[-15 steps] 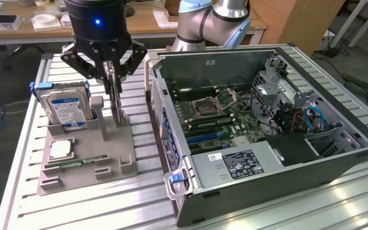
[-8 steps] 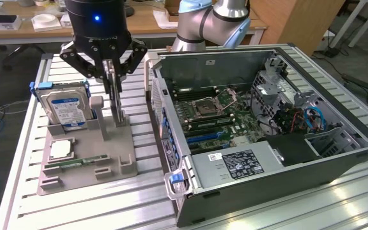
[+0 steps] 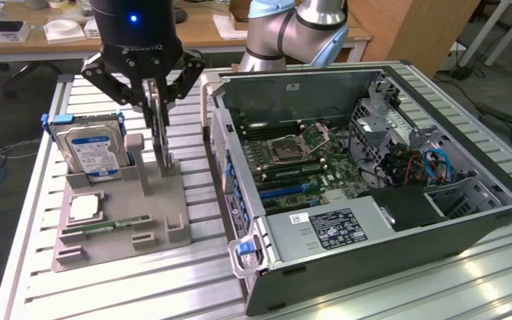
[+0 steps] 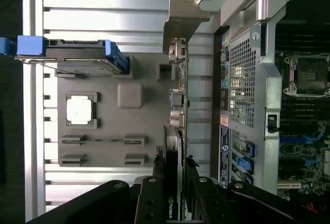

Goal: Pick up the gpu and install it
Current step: 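Pick up the gpu and move the gpu toward the slot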

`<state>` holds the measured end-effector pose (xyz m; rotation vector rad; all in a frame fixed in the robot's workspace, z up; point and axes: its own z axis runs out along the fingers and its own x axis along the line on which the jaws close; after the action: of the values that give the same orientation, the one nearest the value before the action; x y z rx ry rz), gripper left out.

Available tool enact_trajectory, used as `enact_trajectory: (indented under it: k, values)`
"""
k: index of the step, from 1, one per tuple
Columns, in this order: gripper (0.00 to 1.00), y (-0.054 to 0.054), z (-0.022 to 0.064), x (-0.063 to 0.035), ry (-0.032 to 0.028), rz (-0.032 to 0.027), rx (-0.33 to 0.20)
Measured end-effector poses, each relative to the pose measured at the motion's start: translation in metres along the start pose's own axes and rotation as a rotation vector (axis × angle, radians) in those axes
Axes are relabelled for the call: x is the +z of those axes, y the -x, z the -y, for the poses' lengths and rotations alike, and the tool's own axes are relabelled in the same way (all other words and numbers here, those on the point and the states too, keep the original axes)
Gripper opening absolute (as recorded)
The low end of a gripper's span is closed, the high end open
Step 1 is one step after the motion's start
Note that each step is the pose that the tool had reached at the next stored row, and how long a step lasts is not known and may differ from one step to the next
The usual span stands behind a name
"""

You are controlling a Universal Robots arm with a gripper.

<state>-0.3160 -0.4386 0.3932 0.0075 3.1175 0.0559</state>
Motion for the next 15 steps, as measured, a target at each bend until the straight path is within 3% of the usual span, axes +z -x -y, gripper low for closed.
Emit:
enact_trajectory:
  k: [15]
  values:
    - [0.26,0.0,-0.0005,-0.0132,-0.0034,0.0,0.0]
